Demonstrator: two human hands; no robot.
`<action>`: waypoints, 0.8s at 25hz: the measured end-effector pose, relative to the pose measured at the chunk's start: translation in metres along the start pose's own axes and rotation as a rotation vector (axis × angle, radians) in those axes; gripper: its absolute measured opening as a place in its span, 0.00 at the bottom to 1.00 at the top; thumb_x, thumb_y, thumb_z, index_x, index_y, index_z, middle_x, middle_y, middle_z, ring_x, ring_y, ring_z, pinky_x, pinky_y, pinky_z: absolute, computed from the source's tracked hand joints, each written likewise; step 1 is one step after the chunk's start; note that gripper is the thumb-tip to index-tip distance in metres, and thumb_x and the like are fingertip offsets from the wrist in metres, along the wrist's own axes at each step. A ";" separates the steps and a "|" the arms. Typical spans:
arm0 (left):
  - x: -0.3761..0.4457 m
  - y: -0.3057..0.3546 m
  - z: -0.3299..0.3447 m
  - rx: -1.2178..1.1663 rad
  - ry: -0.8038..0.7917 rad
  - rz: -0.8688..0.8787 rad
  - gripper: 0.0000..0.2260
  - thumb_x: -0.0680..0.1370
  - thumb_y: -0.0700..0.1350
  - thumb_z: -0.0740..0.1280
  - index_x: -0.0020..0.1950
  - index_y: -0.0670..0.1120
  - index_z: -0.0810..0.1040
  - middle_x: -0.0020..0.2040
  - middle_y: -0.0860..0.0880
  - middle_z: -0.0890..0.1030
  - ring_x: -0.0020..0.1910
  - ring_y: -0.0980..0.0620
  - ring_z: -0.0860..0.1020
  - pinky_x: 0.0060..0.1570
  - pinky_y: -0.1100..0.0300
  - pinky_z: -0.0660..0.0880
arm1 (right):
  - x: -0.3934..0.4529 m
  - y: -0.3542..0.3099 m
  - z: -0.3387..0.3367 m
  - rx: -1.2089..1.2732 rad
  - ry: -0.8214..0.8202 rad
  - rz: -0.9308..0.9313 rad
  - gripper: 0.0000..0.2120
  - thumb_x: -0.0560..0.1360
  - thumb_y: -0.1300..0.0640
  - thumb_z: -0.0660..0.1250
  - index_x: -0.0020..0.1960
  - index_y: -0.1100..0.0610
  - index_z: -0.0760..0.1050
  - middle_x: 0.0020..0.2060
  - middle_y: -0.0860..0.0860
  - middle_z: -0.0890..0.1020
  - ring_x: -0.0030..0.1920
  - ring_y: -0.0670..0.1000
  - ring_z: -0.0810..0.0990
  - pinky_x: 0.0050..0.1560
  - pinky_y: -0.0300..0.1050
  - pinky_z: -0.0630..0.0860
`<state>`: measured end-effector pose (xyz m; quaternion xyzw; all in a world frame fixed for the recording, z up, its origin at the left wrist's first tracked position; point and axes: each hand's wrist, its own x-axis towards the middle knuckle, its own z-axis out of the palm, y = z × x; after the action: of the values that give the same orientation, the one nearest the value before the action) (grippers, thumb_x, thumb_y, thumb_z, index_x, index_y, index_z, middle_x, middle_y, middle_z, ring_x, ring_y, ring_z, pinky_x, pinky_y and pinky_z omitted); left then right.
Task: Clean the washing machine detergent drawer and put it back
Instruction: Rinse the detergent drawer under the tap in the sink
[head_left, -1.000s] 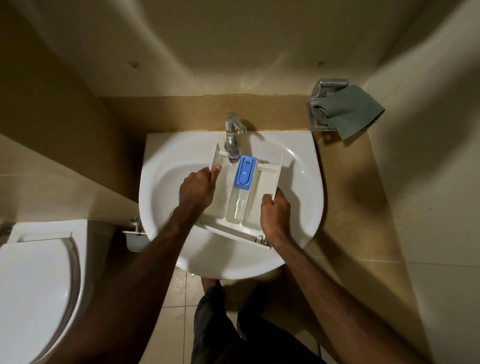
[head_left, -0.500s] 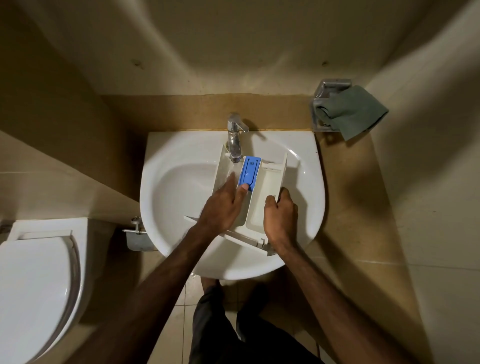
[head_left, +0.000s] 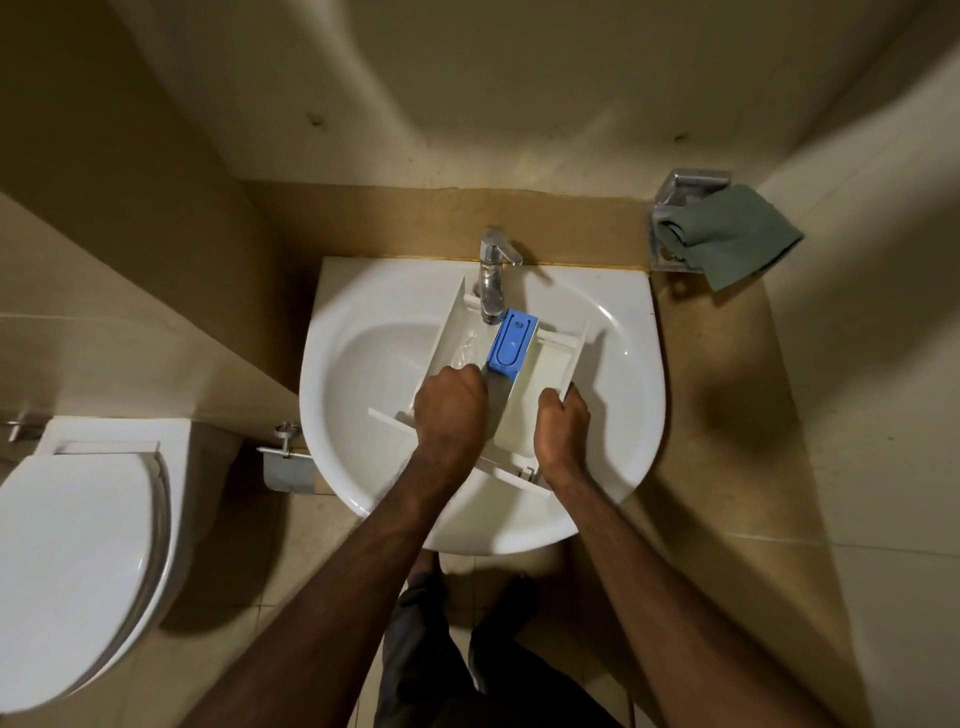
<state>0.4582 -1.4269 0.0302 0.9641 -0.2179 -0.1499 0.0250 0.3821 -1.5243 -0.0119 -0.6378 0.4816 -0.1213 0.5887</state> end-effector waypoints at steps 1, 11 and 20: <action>0.000 0.001 0.002 -0.017 0.001 -0.026 0.10 0.83 0.40 0.60 0.59 0.43 0.79 0.53 0.43 0.84 0.52 0.43 0.83 0.48 0.53 0.78 | 0.001 0.000 0.002 0.019 -0.002 0.019 0.10 0.77 0.62 0.58 0.50 0.55 0.78 0.45 0.49 0.83 0.45 0.54 0.80 0.49 0.50 0.79; -0.002 0.011 -0.004 -0.220 0.079 -0.122 0.13 0.80 0.37 0.63 0.63 0.44 0.80 0.53 0.41 0.84 0.52 0.40 0.82 0.47 0.51 0.75 | 0.002 0.004 0.012 0.040 -0.004 -0.009 0.10 0.70 0.56 0.56 0.46 0.55 0.74 0.39 0.47 0.78 0.38 0.49 0.73 0.47 0.47 0.72; 0.026 0.005 0.005 -0.871 -0.100 0.042 0.19 0.82 0.46 0.64 0.74 0.53 0.72 0.66 0.51 0.81 0.63 0.47 0.79 0.60 0.57 0.73 | 0.000 0.003 0.017 0.023 0.043 0.004 0.24 0.72 0.55 0.56 0.61 0.64 0.80 0.55 0.57 0.85 0.53 0.57 0.81 0.57 0.50 0.77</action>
<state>0.4771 -1.4428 0.0182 0.8504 -0.1548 -0.2739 0.4218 0.3930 -1.5129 -0.0194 -0.6273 0.4939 -0.1392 0.5858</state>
